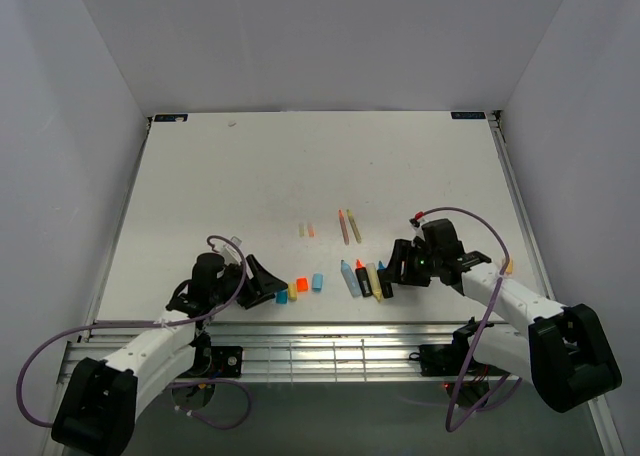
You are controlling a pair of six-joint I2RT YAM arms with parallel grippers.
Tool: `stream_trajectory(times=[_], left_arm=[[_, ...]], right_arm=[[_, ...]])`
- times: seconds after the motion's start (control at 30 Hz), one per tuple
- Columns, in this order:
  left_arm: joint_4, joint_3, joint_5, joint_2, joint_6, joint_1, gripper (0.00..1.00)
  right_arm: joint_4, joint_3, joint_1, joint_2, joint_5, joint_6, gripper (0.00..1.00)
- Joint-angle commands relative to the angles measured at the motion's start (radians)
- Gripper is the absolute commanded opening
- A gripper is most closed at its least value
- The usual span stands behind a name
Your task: Open the pen caps
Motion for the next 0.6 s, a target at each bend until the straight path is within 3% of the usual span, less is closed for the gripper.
stream_trajectory(times=[0.0, 0.3, 0.43, 0.5, 0.57], left_arm=[[-0.113, 0.04, -0.089, -0.045, -0.003, -0.004, 0.74], [-0.207, 0.125, -0.143, -0.08, -0.004, -0.007, 0.77], [-0.238, 0.176, -0.138, -0.051, 0.006, -0.015, 0.78], [-0.244, 0.193, -0.134, -0.049, 0.003, -0.021, 0.77], [-0.251, 0.211, -0.137, -0.048, 0.0, -0.028, 0.78]], right_arm=[[-0.101, 0.09, -0.005, -0.019, 0.084, -0.032, 0.62], [-0.302, 0.362, -0.105, -0.012, 0.23, -0.055, 0.61], [-0.38, 0.448, -0.264, 0.02, 0.27, -0.058, 0.62], [-0.394, 0.453, -0.33, 0.03, 0.276, -0.058, 0.69], [-0.418, 0.453, -0.428, 0.037, 0.358, -0.058, 0.86]])
